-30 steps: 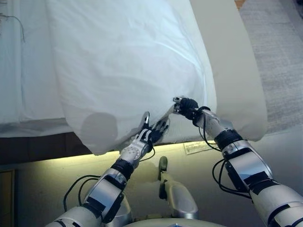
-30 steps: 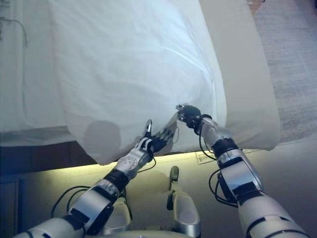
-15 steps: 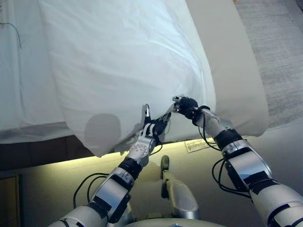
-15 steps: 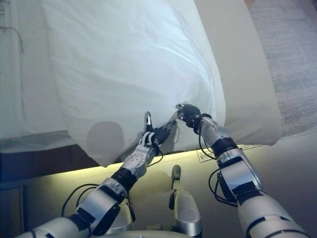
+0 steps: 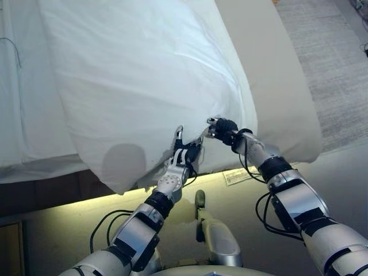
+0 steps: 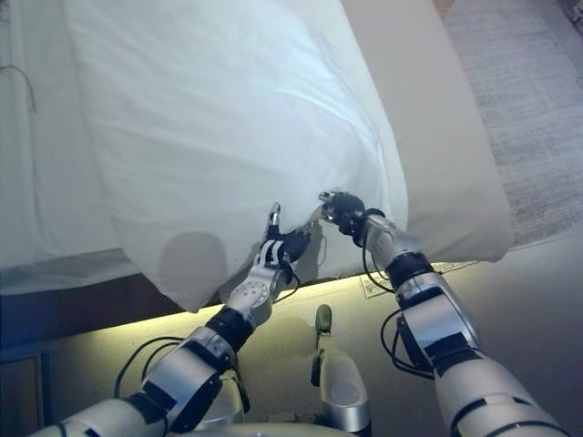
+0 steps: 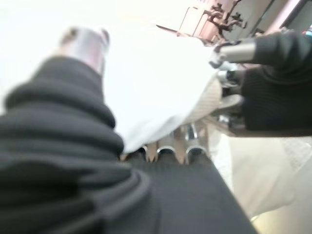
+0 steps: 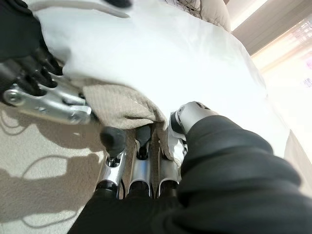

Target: Make the bed neatly

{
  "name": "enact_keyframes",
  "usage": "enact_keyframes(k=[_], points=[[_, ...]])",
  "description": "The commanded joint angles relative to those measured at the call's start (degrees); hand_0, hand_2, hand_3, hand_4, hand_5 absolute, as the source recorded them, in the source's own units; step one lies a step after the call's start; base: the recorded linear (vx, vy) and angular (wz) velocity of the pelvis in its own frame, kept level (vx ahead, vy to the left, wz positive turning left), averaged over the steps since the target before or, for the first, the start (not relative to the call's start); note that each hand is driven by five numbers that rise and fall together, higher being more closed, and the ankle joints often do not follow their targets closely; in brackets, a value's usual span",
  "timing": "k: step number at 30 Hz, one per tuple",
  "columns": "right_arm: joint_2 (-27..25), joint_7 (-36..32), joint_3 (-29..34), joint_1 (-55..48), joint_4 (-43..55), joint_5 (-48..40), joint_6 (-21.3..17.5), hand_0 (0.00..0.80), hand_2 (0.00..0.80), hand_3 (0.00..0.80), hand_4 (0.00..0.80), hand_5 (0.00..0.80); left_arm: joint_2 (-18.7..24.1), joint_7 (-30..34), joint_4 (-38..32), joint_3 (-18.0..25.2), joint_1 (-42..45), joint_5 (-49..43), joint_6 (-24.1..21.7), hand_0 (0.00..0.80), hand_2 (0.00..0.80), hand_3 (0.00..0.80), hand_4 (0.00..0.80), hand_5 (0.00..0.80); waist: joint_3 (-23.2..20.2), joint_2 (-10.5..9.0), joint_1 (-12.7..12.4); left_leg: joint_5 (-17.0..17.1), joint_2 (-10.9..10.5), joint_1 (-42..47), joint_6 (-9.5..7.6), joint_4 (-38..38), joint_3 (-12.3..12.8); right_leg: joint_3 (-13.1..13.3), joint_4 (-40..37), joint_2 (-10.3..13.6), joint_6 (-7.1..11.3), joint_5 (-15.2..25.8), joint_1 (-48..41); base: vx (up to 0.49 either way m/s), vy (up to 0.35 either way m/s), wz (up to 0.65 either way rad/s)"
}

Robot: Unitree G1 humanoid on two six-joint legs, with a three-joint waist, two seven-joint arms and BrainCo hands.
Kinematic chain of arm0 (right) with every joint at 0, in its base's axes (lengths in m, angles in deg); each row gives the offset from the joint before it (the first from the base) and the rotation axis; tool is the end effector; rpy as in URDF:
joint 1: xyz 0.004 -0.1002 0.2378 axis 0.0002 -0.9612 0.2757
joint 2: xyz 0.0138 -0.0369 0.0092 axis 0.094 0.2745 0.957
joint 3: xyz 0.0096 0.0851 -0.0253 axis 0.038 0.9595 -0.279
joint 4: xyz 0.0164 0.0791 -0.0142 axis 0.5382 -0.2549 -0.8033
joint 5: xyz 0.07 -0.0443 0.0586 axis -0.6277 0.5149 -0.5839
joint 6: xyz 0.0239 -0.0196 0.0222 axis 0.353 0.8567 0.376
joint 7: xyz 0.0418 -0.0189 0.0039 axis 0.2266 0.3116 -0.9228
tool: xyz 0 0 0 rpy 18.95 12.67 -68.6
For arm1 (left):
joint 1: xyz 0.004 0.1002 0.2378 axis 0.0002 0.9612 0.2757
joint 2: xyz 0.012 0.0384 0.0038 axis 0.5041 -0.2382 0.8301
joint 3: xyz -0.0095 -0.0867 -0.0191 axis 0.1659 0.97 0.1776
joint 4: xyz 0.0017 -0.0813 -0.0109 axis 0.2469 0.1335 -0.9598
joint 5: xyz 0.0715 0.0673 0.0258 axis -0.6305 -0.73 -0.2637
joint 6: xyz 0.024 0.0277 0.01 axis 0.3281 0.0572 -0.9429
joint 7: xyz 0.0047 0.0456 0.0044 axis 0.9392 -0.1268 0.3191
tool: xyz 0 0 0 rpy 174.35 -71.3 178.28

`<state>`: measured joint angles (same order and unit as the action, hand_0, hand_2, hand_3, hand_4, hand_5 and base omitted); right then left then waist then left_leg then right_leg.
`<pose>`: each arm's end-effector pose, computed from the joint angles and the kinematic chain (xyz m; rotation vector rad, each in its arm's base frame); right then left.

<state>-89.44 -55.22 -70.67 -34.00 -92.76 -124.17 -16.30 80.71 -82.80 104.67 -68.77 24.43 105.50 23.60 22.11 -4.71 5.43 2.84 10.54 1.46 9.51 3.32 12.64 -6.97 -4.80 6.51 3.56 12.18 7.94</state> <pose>0.3328 -0.1478 0.1069 0.3896 0.4243 0.3075 0.2767 0.0429 0.0512 -1.6312 0.3868 -0.0405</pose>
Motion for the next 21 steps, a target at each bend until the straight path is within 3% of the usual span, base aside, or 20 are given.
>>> enact_keyframes(k=[1,13,14,15,21], points=[[-2.2,-0.4,-0.2,4.7,0.0,0.5,-1.0,0.8,0.8,0.8,0.8,0.8,-5.6,1.8,-2.3,-1.3,-7.1,-4.3,-0.4,0.8,0.8,0.8,0.8,0.8,-3.4,1.84,0.3,5.0,4.9,-2.0,1.02,1.5,-2.9,0.7,5.1,7.0,5.77,-5.2,-2.9,0.0,0.0,0.0],[-1.6,0.4,0.2,2.0,0.6,2.4,-1.1,0.8,0.8,0.8,0.8,0.8,-3.3,-1.2,-1.9,0.8,-5.7,-7.3,0.0,0.8,0.8,0.8,0.8,0.8,-4.4,2.0,-1.5,4.7,4.5,-1.4,0.73,1.7,-4.8,-1.0,5.2,7.6,6.15,-5.9,-4.7,0.008,0.001,0.01],[-1.8,1.2,-0.1,1.4,0.4,4.5,-0.5,0.433,0.433,0.433,0.433,0.433,-2.9,-1.2,-1.9,1.1,-5.3,-7.8,0.3,0.8,0.8,0.8,0.8,0.8,-4.6,1.94,-1.8,4.6,4.5,-1.3,0.7,1.7,-5.0,-1.2,5.2,7.6,6.2,-6.0,-4.9,0.033,-0.01,0.03],[-1.9,2.2,-0.3,0.8,0.2,5.8,0.0,0.0,0.0,0.0,0.0,0.0,-2.7,-1.0,-1.9,1.2,-4.9,-8.5,0.5,0.8,0.8,0.8,0.8,0.8,-4.8,1.92,-2.1,4.6,4.5,-1.1,0.65,1.7,-5.2,-1.4,5.1,7.7,6.26,-6.0,-5.2,0.032,-0.011,0.03],[-4.1,-2.5,-1.3,-4.7,-1.0,12.5,3.0,0.0,0.0,0.0,0.0,0.0,0.9,-0.8,-1.4,2.9,-0.2,-13.2,3.1,0.8,0.8,0.8,0.8,0.8,-6.1,1.71,-3.8,4.4,4.2,-0.5,0.38,1.7,-6.4,-2.7,4.7,7.8,6.3,-6.3,-7.0,0.043,-0.004,0.07]])
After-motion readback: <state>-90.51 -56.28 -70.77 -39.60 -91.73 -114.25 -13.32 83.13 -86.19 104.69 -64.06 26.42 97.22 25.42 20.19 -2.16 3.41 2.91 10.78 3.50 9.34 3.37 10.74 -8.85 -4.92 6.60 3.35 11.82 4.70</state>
